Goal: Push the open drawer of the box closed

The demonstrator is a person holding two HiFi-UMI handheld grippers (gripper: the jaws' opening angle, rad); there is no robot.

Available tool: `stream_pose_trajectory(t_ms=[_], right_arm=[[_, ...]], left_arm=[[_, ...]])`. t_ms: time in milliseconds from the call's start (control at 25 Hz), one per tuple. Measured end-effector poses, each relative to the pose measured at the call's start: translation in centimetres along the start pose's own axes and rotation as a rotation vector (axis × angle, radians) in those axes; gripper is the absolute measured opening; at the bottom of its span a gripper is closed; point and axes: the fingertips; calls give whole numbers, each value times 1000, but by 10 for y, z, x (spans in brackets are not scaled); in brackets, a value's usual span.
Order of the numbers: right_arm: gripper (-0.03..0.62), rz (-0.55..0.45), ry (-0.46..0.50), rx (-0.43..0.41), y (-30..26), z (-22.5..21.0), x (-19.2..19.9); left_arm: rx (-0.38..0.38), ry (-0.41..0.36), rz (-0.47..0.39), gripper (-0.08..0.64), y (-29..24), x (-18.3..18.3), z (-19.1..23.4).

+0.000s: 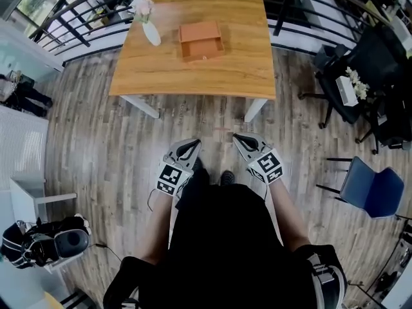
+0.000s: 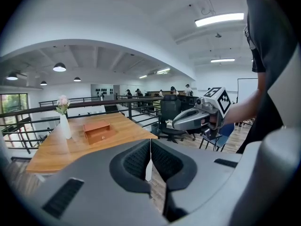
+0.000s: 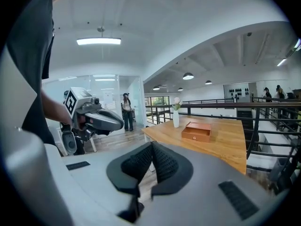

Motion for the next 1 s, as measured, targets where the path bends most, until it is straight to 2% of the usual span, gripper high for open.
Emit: stream_pose_trajectory(t_ms=[240,520,800,1000], right_arm=[[14,-12,-19,-10,1,-7,3],[15,-32,-47,7,-7,-24,2],[15,8,-45,38,-48,-42,-3],[15,46,-43,98,-95,-68,-14]], left_arm=[[-21,2,-11,25,-3,-3,0],[-3,-8,-12,25,-12,-9,12],[33,-1,-25,25,-26,-20,63],[93,2,-16,25,-44,-32,117]])
Point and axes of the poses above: the fingertips, and each gripper's own axes: y backward along the fingers, z to its left, x out of its underside, and after that the axes turned 12 degrees about y, right-handed
